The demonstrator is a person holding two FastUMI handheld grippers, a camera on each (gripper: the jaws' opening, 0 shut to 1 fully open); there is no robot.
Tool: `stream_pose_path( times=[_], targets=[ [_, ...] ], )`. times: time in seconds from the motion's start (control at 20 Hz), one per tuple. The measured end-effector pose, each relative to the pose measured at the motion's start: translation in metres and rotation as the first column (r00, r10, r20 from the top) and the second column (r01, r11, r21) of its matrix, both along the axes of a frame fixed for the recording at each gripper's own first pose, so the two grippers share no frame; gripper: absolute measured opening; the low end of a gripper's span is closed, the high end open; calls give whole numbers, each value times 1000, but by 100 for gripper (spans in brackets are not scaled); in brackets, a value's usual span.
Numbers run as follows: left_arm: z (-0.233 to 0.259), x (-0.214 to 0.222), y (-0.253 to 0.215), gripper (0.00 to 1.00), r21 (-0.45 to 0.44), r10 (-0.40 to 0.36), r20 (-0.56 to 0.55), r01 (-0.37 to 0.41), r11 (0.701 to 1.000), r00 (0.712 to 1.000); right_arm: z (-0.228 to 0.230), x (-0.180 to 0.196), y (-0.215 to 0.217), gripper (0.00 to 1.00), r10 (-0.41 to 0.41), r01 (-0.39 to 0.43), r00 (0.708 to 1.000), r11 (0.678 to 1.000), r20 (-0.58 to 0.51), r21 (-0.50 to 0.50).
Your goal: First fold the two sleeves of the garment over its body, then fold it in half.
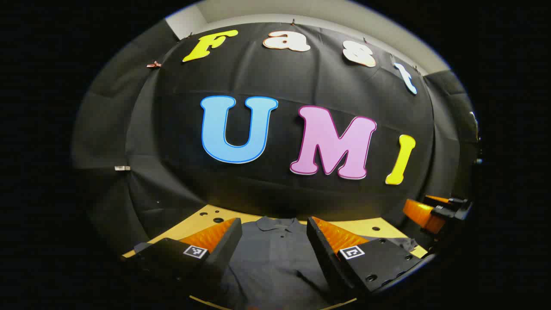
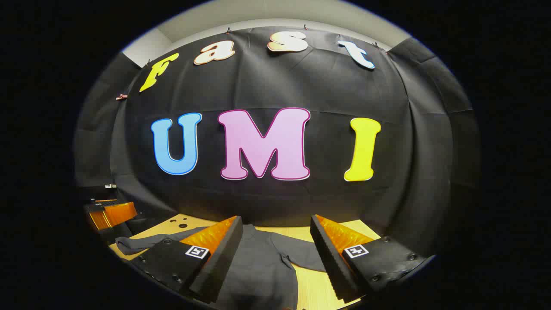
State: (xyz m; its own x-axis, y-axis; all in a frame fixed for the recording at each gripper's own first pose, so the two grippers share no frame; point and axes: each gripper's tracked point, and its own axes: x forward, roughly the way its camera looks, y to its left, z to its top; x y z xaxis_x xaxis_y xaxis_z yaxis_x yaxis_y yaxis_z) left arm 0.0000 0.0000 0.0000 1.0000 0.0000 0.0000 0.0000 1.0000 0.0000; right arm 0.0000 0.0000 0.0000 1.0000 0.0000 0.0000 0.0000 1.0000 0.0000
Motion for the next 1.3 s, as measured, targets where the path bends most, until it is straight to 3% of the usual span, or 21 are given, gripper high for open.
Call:
stream_pose_path(
  times=[0.4,0.8,1.15,1.3],
  targets=[
    [-19,10,1,96,48,16,-63,-13,999,998,-23,7,-9,98,-12,14,997,999,-70,38],
    [-11,13,18,96,98,61,-49,-56,994,997,-30,16,-11,97,-5,8,997,999,-79,41],
    [-21,12,14,95,112,54,-86,-44,993,995,-50,38,-63,97,-97,109,980,992,-172,67],
    [-31,13,9,96,117,53,-118,-39,992,992,-77,44,-103,97,-175,191,945,981,-277,32]
  ],
)
